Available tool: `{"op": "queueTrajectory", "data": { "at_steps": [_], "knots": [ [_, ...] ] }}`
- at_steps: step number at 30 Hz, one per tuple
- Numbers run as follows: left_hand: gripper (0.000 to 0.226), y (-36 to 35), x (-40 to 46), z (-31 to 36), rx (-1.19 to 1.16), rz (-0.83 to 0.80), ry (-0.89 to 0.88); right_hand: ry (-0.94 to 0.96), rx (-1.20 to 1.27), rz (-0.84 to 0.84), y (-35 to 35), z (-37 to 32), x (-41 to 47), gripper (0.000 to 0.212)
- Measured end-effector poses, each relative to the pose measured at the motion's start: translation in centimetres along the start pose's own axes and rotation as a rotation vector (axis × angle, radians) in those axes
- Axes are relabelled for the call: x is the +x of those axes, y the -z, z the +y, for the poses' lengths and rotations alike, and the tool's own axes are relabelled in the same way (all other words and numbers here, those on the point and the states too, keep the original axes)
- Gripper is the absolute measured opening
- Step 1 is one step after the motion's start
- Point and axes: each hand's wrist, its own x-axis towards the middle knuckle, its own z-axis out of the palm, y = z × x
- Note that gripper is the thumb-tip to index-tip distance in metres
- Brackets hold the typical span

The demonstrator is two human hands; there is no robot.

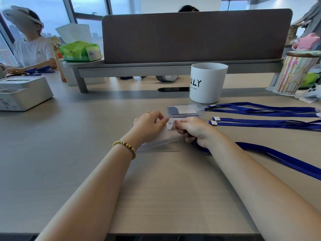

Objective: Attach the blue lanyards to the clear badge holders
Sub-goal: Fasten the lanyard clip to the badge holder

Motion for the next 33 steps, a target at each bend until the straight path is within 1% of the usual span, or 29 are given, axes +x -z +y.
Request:
{"op": "queueTrajectory", "data": {
  "at_steps": [2,6,7,9,11,12,14,16,19,22,24,28,30,33],
  "knots": [
    [0.033,0.0,0.0,-0.2,0.023,-0.03,0.022,-0.005,0.014,-0.028,0.0,-0.1,-0.1,0.029],
    [0.048,0.5,-0.4,-0.3,-0.08,-0.236,0.021,0.004,0.063,-0.067,0.5,-0.2,-0.3,0.028],
    [0.051,0.6,-0.5,-0.4,-0.063,-0.259,0.027,0.012,0.076,-0.073,0.6,-0.3,-0.3,0.026],
    [0.053,0.5,-0.5,-0.6,-0.011,-0.238,0.056,0.03,0.055,-0.067,0.8,-0.3,-0.5,0.02],
    [0.052,0.7,-0.5,-0.7,-0.014,-0.206,0.073,0.048,-0.016,-0.044,0.9,-0.3,-0.6,0.015],
    [0.05,0.8,-0.5,-0.6,-0.038,-0.218,0.067,0.06,-0.056,-0.029,1.0,-0.3,-0.6,0.014],
    [0.043,1.4,-0.7,-0.2,-0.112,-0.304,0.051,0.089,-0.09,0.003,1.1,-0.3,-0.6,0.014],
    [0.037,1.6,-0.8,0.0,-0.183,-0.353,0.067,0.111,-0.053,0.033,1.0,-0.2,-0.4,0.017],
    [0.04,1.3,-0.7,-0.1,-0.145,-0.301,0.053,0.14,0.007,0.062,0.7,-0.1,-0.2,0.015],
    [0.043,0.9,-0.4,-0.2,-0.085,-0.227,0.075,0.131,-0.017,0.117,0.5,-0.2,-0.3,0.009],
    [0.044,0.7,-0.2,-0.6,-0.027,-0.17,0.103,0.121,-0.022,0.134,0.4,-0.2,-0.3,0.01],
    [0.046,0.7,-0.4,-0.6,0.132,-0.036,0.111,0.182,-0.145,0.135,-0.1,-0.3,-0.4,0.004],
    [0.047,0.7,-0.5,-0.3,0.198,0.02,0.099,0.226,-0.188,0.155,-0.4,-0.4,-0.5,0.006],
    [0.048,1.0,-0.9,0.2,0.23,0.064,0.086,0.261,-0.225,0.173,-0.5,-0.6,-0.7,0.013]
  ]
}}
